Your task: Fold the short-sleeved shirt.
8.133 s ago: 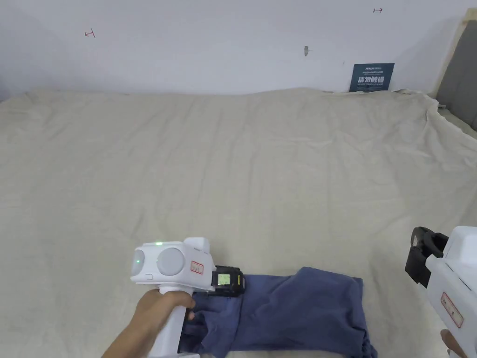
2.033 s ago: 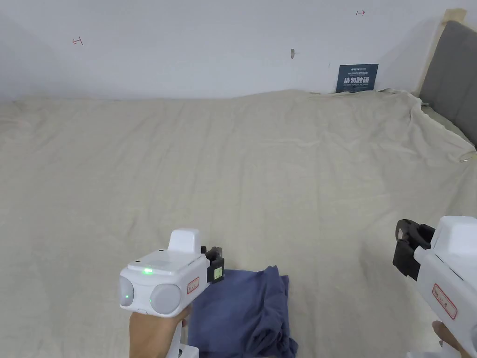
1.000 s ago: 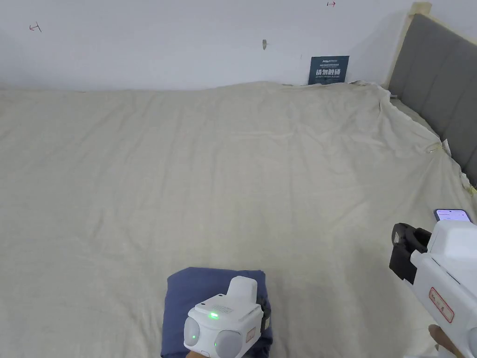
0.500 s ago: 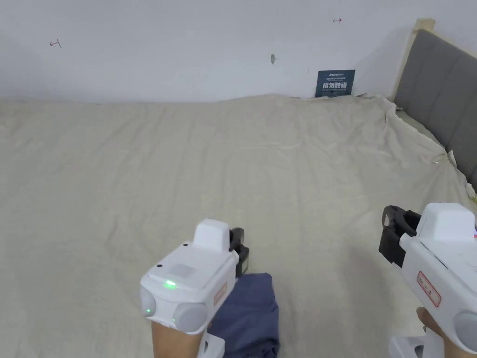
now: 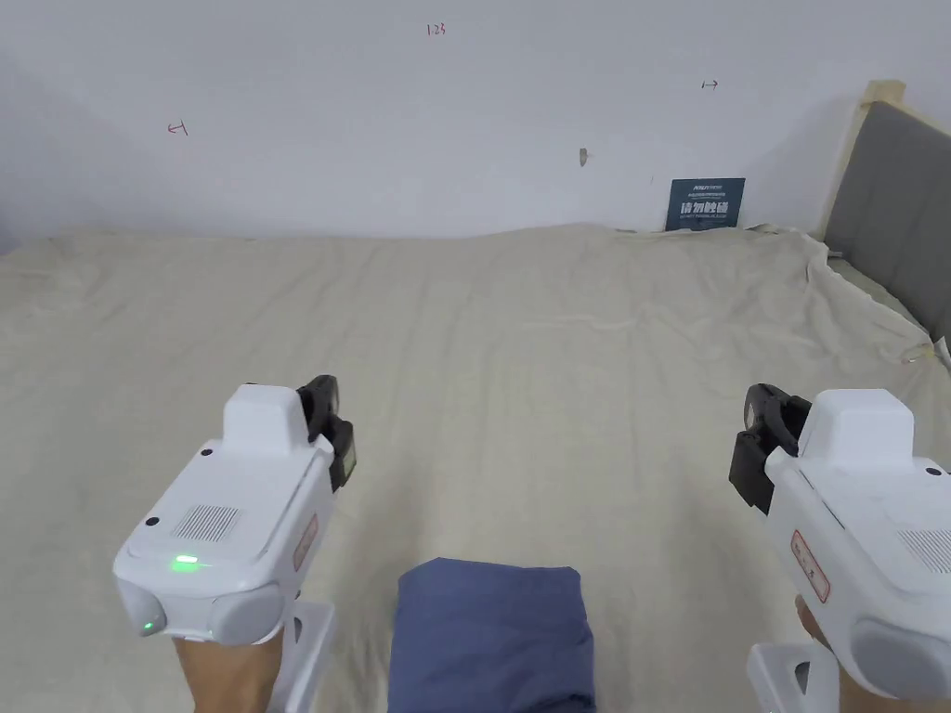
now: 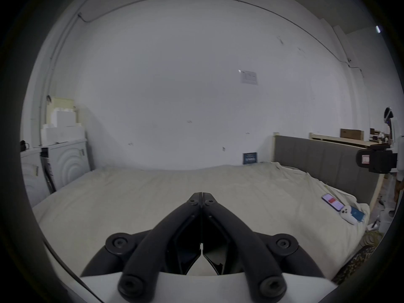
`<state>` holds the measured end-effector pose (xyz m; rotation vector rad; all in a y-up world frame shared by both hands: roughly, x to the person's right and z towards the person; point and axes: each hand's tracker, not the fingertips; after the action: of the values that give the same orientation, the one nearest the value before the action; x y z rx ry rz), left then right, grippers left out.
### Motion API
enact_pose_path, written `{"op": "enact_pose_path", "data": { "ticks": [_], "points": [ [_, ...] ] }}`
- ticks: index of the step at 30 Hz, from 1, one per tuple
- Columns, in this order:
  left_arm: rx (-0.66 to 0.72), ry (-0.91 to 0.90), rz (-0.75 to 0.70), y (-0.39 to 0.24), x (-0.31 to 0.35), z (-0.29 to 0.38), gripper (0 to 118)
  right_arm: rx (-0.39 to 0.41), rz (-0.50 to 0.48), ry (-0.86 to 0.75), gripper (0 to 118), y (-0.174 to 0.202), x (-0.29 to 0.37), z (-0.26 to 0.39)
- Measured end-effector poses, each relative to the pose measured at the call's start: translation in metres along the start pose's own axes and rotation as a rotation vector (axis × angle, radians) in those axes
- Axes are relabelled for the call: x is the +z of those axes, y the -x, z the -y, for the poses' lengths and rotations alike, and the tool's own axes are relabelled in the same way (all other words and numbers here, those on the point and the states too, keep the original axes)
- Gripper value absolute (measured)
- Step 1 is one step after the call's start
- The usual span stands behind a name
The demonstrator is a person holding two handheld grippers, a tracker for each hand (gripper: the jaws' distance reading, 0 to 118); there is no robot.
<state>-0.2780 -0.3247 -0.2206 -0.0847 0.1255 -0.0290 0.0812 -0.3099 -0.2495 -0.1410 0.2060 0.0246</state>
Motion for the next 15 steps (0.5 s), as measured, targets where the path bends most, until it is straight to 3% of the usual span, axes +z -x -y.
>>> {"op": "enact_pose_path", "data": {
  "ticks": [15],
  "points": [
    [0.059,-0.007,-0.094,0.041,0.014,0.009,0,0.008,-0.025,-0.009,0,0.016,-0.002,0.003]
  ]
}}
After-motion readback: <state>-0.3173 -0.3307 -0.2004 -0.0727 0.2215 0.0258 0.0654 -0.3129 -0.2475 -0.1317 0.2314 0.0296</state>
